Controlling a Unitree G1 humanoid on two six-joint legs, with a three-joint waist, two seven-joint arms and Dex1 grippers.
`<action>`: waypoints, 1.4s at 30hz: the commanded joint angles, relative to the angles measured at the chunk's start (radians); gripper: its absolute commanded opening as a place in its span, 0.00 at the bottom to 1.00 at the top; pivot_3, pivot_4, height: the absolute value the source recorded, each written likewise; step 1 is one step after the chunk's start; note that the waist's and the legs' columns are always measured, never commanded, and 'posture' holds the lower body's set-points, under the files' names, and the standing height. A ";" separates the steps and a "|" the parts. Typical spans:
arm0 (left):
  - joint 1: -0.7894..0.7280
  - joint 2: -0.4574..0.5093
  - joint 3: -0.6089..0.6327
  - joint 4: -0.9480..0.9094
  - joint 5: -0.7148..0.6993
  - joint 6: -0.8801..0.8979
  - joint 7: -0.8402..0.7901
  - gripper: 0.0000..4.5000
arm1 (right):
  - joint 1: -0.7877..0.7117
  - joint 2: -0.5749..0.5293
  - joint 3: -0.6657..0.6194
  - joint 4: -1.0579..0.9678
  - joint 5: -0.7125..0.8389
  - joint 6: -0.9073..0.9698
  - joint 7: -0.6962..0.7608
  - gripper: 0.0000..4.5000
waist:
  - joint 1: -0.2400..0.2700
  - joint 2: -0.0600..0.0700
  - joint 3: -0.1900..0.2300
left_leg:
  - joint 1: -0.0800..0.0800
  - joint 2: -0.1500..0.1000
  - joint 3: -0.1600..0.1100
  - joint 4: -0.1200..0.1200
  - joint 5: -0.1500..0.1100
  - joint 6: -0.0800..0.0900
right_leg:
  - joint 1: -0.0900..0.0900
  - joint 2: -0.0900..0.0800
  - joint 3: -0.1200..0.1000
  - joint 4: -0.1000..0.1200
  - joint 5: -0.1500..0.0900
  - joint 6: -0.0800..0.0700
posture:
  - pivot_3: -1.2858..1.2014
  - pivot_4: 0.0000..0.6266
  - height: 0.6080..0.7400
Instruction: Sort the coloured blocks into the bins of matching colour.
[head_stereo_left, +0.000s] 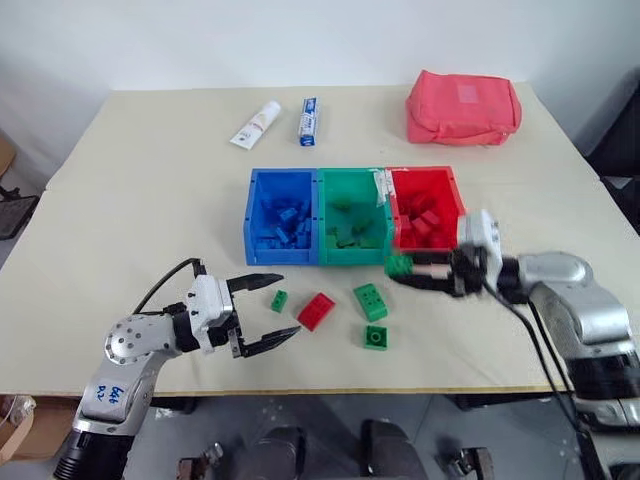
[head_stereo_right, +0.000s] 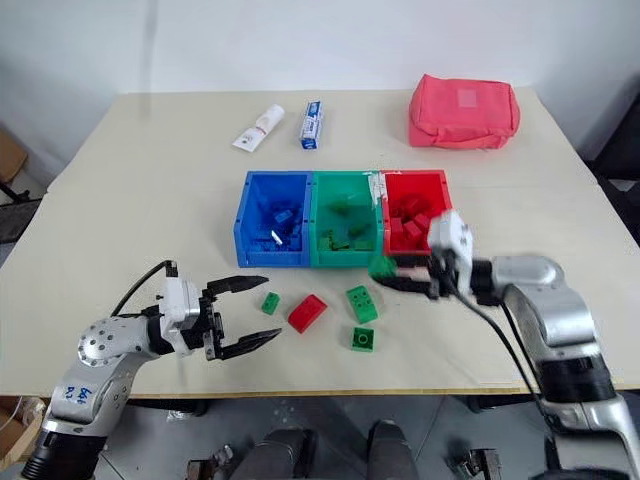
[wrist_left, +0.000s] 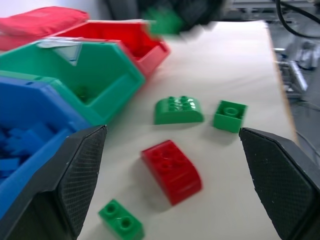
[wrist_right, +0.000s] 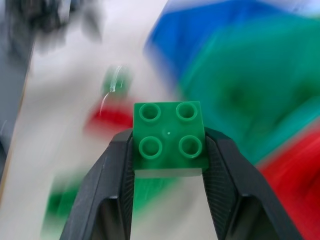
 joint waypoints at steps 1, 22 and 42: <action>0.020 0.012 0.061 -0.030 -0.014 -0.007 0.029 1.00 | -0.101 0.068 0.020 0.085 -0.083 0.027 -0.160 0.33 | 0.001 0.000 0.000 | 0.000 0.001 0.000 0.000 0.000 -0.001 | 0.000 0.001 0.000 0.000 0.000 -0.001 | 0.52 0.24 1.00; -0.066 0.086 0.011 0.031 -0.016 0.002 -0.118 1.00 | 0.191 -0.093 -0.151 -0.144 0.003 -0.052 0.023 0.99 | 0.019 0.000 0.000 | -0.002 -0.002 -0.001 0.000 -0.002 0.002 | -0.001 0.001 -0.002 0.000 0.000 -0.001 | 0.52 0.24 1.00; -0.141 0.099 -0.063 0.203 0.022 -0.156 -0.284 1.00 | 0.468 -0.213 0.002 -0.333 -0.036 -0.026 0.086 0.99 | 0.002 0.000 0.000 | 0.003 0.005 0.007 0.000 -0.004 0.000 | 0.001 0.001 -0.003 -0.002 0.000 -0.001 | 0.52 0.24 1.00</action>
